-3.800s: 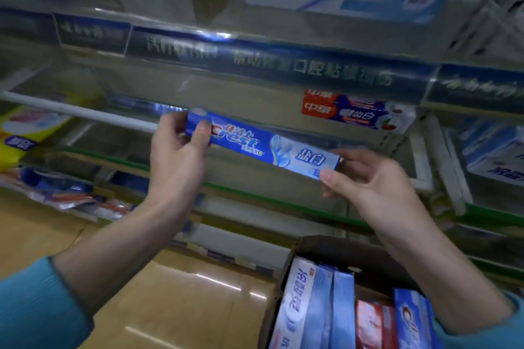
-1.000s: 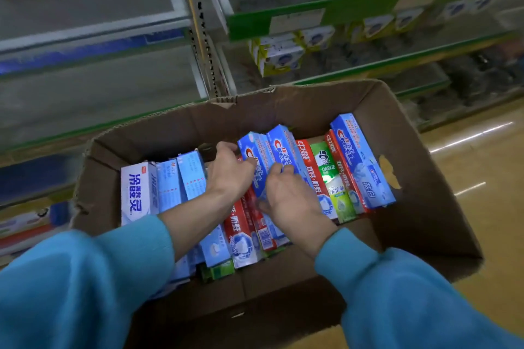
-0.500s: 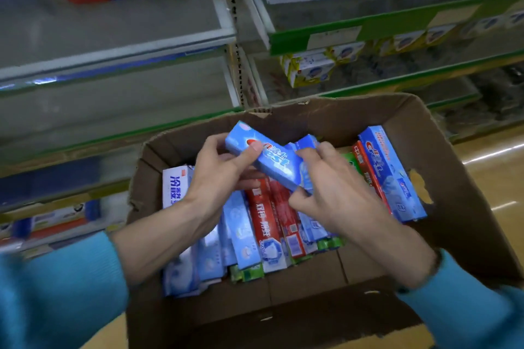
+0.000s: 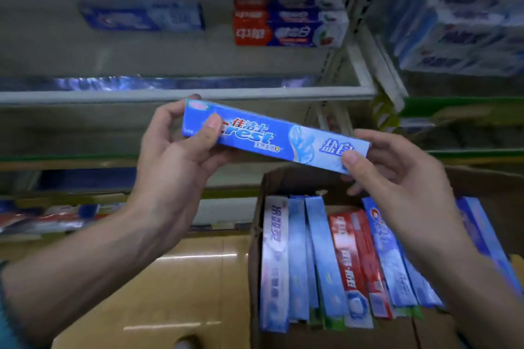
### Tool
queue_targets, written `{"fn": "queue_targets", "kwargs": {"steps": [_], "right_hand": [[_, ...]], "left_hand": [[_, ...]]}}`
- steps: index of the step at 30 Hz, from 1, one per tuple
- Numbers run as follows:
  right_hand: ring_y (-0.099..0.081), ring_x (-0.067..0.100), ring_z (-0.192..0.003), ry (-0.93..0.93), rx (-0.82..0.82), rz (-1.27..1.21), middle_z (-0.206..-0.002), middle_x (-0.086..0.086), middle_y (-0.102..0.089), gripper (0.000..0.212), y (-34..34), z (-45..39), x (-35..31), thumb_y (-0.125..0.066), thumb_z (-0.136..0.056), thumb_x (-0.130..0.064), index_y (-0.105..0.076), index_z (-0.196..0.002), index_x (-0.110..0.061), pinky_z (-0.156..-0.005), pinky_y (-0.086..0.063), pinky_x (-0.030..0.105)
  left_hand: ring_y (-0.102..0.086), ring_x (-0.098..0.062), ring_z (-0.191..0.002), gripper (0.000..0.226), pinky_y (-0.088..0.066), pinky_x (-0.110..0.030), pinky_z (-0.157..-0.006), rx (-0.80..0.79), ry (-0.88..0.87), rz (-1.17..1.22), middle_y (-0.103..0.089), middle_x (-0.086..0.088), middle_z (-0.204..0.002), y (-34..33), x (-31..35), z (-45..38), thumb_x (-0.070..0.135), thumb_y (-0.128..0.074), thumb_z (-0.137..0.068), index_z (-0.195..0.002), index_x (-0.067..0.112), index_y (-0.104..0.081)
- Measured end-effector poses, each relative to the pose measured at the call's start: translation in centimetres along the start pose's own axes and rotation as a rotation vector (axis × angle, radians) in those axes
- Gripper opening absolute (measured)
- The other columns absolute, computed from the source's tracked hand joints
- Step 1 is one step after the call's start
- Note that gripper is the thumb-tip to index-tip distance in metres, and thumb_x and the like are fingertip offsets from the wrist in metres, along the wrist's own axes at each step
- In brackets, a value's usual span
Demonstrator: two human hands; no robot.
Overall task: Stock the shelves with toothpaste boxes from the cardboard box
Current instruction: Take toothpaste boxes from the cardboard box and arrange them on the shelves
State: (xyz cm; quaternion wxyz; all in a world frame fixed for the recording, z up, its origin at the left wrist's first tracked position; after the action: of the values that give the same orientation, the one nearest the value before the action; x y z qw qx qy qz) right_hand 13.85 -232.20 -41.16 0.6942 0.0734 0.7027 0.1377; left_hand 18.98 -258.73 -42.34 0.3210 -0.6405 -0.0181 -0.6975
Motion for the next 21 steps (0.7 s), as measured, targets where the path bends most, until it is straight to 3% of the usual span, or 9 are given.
{"fn": "queue_targets", "kwargs": {"steps": [3,5,9,11,15,18,19,21], "right_hand": [[-0.073,0.013,-0.081,0.017,0.081,-0.155,-0.093,0.000,-0.077,0.035,-3.8,-1.4,-2.1,-0.075,-0.081,-0.016,-0.066,-0.114,-0.013,-0.064,-0.056,0.020],[-0.074,0.016,-0.085,0.050,0.102,-0.159,-0.092,-0.002,-0.077,0.028,-6.7,-2.8,-3.6,-0.076,-0.081,-0.016,-0.068,-0.107,-0.011,-0.072,-0.060,0.026],[-0.074,0.014,-0.085,0.160,0.098,-0.099,-0.089,-0.004,-0.077,0.013,-12.8,-5.7,-7.0,-0.077,-0.084,-0.017,-0.070,-0.095,-0.016,-0.084,-0.060,0.038],[-0.072,0.009,-0.082,0.253,0.094,-0.048,-0.087,-0.009,-0.076,0.007,-15.5,-7.1,-8.8,-0.075,-0.086,-0.017,-0.071,-0.090,-0.021,-0.084,-0.058,0.037],[-0.069,0.002,-0.077,0.424,0.129,0.055,-0.085,-0.012,-0.074,0.011,-19.5,-10.6,-11.9,-0.068,-0.091,-0.018,-0.071,-0.099,-0.025,-0.079,-0.056,0.024],[-0.062,-0.012,-0.069,0.444,0.174,0.190,-0.091,-0.008,-0.072,0.016,-21.4,-13.5,-12.9,-0.067,-0.090,-0.020,-0.073,-0.105,-0.022,-0.071,-0.048,0.008],[-0.063,-0.010,-0.071,0.451,0.178,0.192,-0.092,-0.007,-0.073,0.014,-22.0,-14.4,-13.0,-0.068,-0.089,-0.021,-0.073,-0.102,-0.020,-0.073,-0.049,0.010],[-0.069,0.006,-0.081,0.456,0.179,0.222,-0.093,-0.001,-0.075,0.019,-23.2,-15.5,-12.9,-0.067,-0.087,-0.026,-0.074,-0.101,-0.015,-0.083,-0.055,0.028]], "left_hand": [[-0.073,-0.029,-0.101,0.039,-0.059,-0.042,-0.087,0.072,-0.109,-0.072,-0.070,-0.018,-0.109,3.9,3.0,-1.7,0.012,-0.066,-0.089,-0.125,0.003,-0.054],[-0.073,-0.021,-0.098,0.043,-0.059,-0.034,-0.086,0.116,-0.224,-0.184,-0.071,-0.014,-0.112,6.0,5.8,-2.9,0.014,-0.070,-0.088,-0.128,0.006,-0.059],[-0.073,-0.007,-0.088,0.035,-0.058,-0.025,-0.087,0.218,-0.406,-0.360,-0.077,0.013,-0.089,10.2,10.9,-5.8,0.015,-0.071,-0.092,-0.127,0.015,-0.065],[-0.074,-0.006,-0.087,0.026,-0.056,-0.022,-0.084,0.242,-0.460,-0.453,-0.076,0.018,-0.084,12.2,12.6,-7.7,0.019,-0.073,-0.092,-0.118,0.019,-0.069],[-0.071,-0.008,-0.081,0.016,-0.052,-0.018,-0.076,0.276,-0.563,-0.547,-0.076,0.001,-0.090,14.6,15.1,-12.2,0.020,-0.073,-0.092,-0.103,0.009,-0.073],[-0.067,-0.008,-0.076,0.023,-0.055,-0.030,-0.079,0.320,-0.589,-0.619,-0.074,0.003,-0.086,15.0,15.9,-15.8,0.031,-0.070,-0.087,-0.098,0.012,-0.075],[-0.068,-0.012,-0.077,0.028,-0.056,-0.036,-0.080,0.324,-0.596,-0.630,-0.075,0.000,-0.087,14.9,16.0,-16.8,0.035,-0.069,-0.085,-0.097,0.011,-0.075],[-0.070,-0.023,-0.084,0.040,-0.056,-0.045,-0.082,0.326,-0.621,-0.663,-0.075,-0.008,-0.090,14.6,16.3,-18.7,0.045,-0.065,-0.079,-0.092,0.008,-0.072]]}}
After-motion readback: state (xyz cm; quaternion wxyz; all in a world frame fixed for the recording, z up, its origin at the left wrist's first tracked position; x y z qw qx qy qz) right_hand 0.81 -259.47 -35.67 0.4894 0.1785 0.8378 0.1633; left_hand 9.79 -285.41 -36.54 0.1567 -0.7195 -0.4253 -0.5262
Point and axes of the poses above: each hand's wrist, its own z-axis away from the middle knuckle, its own y-axis out of the back of the hand, x = y × z, the point moved 8 cm from there along -z, towards the middle knuckle
